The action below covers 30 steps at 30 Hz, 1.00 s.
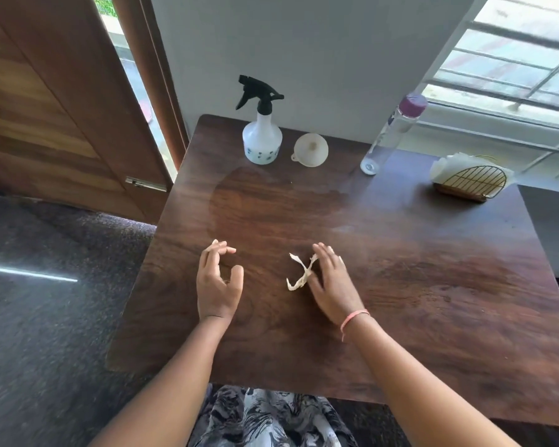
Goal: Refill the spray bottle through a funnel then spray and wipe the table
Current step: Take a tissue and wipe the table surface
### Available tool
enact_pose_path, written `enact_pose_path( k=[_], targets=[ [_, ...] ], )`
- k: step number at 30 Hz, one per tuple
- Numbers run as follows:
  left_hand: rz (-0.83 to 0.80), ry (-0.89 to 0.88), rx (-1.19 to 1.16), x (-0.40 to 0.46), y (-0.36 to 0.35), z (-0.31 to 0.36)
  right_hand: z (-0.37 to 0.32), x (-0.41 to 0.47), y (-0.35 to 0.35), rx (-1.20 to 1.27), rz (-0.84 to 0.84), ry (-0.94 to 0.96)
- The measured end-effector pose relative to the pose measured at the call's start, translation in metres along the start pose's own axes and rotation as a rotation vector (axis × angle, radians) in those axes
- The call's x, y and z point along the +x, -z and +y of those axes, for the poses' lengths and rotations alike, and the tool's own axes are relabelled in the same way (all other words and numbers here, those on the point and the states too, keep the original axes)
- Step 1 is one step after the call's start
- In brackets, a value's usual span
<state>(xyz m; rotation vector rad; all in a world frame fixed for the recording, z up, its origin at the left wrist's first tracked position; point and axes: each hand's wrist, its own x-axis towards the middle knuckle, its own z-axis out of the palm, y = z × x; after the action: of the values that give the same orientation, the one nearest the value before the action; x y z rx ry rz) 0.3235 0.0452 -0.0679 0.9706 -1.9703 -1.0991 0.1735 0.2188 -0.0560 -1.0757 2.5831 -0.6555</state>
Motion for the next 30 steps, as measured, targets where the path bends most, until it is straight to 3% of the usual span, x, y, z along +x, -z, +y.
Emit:
enact_pose_path(
  k=[7,11,14,17,20,25,27,30],
  targets=[
    [0.026,0.029,-0.008,0.000,-0.001,0.002,-0.027,-0.037,-0.038,-0.299,-0.168,0.407],
    [0.029,0.036,-0.005,0.000,-0.001,0.001,0.004,-0.062,-0.020,-0.263,-0.245,0.627],
    [0.027,0.036,-0.004,0.000,-0.002,-0.001,0.042,-0.068,0.010,-0.175,-0.075,0.442],
    [0.045,0.030,-0.012,0.000,-0.002,0.003,0.092,-0.078,0.040,-0.111,0.326,0.008],
    [0.085,0.069,-0.053,0.000,-0.002,0.001,0.107,-0.089,0.043,-0.060,0.523,-0.304],
    [0.139,0.222,-0.218,0.009,-0.007,0.014,0.031,-0.071,-0.001,0.061,0.476,-0.075],
    [0.118,0.214,-0.230,0.013,-0.012,0.024,-0.002,-0.057,-0.010,0.136,0.427,-0.034],
    [0.087,0.180,-0.240,0.019,-0.019,0.031,-0.030,-0.039,-0.021,0.048,0.349,0.101]
  ],
)
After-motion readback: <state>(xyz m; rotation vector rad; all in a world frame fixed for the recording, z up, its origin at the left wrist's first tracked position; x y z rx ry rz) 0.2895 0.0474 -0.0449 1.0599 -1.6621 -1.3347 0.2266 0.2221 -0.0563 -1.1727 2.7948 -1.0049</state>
